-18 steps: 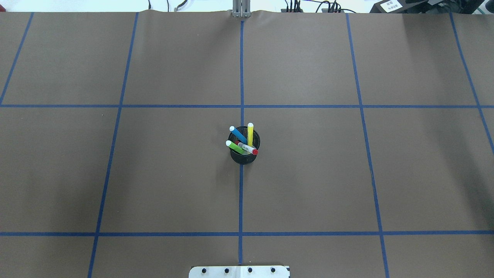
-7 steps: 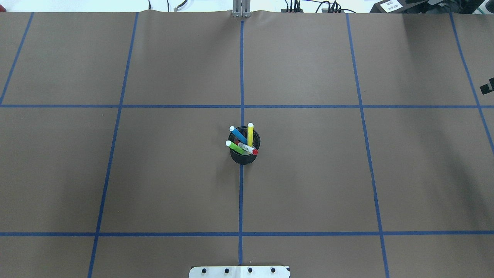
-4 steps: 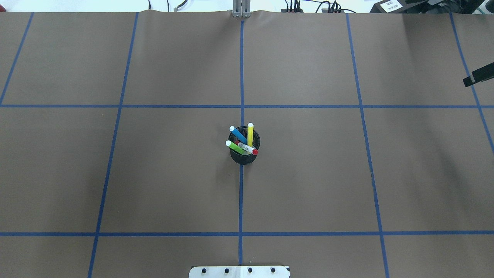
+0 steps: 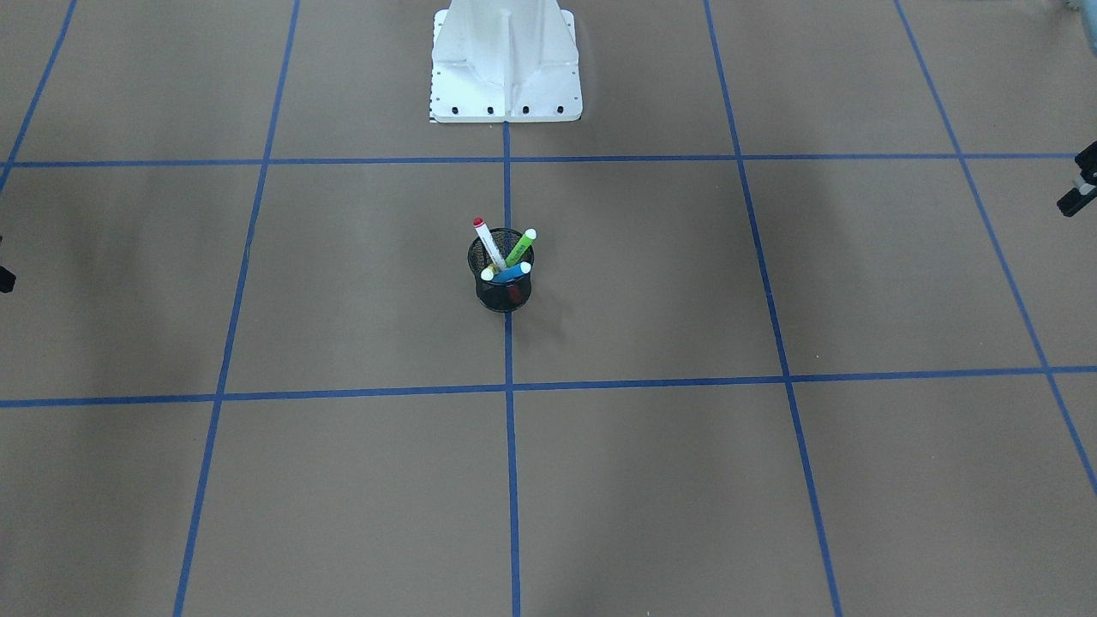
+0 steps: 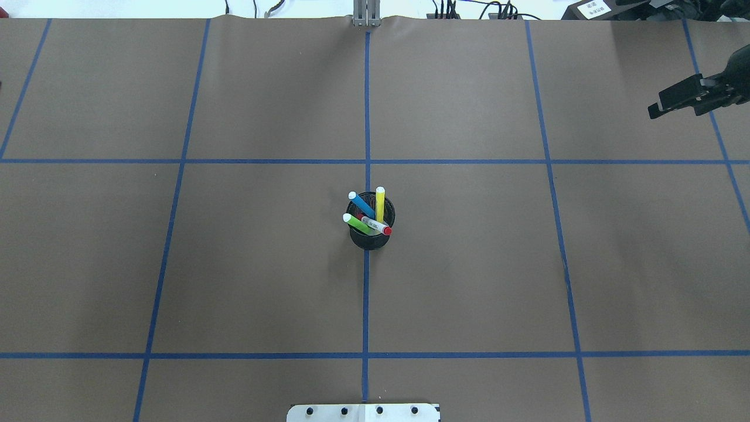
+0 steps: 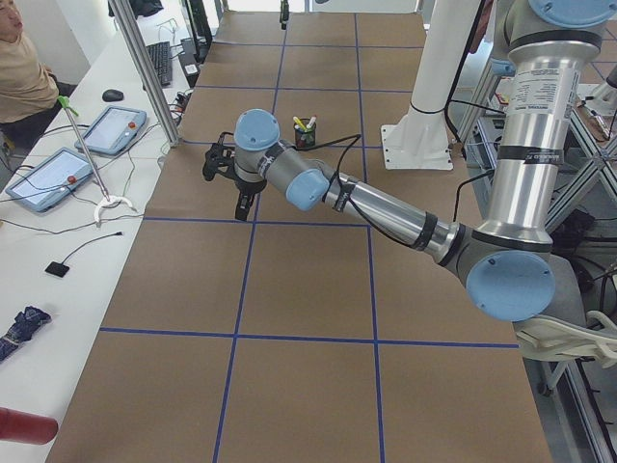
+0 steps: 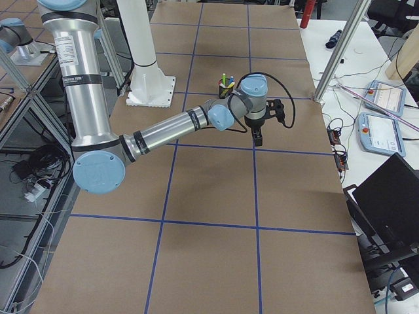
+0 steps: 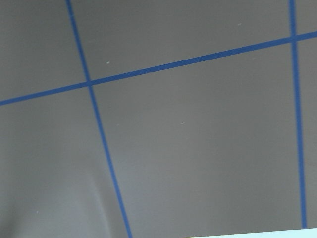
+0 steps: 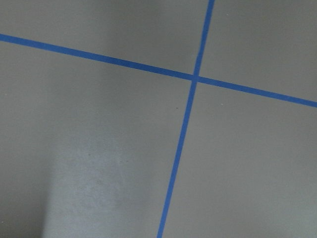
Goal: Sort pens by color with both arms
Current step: 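Move the left gripper toward the black mesh pen cup while the right arm enters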
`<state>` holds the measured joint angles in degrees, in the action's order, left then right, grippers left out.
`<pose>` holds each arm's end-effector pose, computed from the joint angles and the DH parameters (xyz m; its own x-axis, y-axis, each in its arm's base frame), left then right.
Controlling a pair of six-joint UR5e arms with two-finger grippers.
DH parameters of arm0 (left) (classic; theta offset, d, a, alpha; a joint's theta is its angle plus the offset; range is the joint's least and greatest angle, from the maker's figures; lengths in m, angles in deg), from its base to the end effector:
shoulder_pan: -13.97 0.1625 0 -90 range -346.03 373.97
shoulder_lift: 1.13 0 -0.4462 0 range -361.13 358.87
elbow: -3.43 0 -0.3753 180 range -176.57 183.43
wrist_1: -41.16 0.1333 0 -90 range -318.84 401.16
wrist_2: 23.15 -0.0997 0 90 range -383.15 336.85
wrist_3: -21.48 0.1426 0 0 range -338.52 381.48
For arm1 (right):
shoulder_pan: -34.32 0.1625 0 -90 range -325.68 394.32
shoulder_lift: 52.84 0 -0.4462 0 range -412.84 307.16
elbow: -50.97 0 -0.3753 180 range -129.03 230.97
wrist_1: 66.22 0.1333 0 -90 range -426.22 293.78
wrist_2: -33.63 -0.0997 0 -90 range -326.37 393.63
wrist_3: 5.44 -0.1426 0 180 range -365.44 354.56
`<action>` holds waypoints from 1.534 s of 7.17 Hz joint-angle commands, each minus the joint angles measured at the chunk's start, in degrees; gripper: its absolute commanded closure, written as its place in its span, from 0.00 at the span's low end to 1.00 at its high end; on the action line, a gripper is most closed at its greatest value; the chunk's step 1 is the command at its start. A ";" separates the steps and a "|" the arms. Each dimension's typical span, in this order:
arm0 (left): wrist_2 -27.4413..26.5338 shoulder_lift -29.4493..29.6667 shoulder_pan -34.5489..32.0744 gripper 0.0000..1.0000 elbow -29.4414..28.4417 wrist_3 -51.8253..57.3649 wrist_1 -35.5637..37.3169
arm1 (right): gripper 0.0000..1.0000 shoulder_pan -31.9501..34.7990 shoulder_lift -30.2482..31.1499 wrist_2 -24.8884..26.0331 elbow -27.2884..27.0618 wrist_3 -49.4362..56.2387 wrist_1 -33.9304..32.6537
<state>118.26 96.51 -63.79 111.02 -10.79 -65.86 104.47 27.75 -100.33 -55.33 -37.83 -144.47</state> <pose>0.0915 -0.5250 0.4436 0.5050 0.1599 -0.8482 0.1333 0.9565 0.2596 -0.1554 -0.5315 0.4607 0.5950 -0.1418 0.7911 -0.0583 0.9741 0.2184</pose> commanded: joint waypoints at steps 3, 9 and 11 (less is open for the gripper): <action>-10.42 10.26 16.37 0.00 -0.28 -20.60 -0.39 | 0.00 -6.85 -0.62 6.42 -2.16 -4.96 -2.25; -20.70 25.39 33.18 0.01 -7.58 -33.63 -0.38 | 0.00 -7.84 -0.70 8.19 -1.72 -5.05 -2.25; -20.91 29.94 36.36 0.17 -10.81 -33.20 -1.17 | 0.00 -7.84 -0.70 8.28 -1.72 -5.05 -2.25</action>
<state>97.81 123.74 -28.92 102.14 -44.00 -66.67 96.63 27.05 -92.09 -57.05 -42.88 -146.73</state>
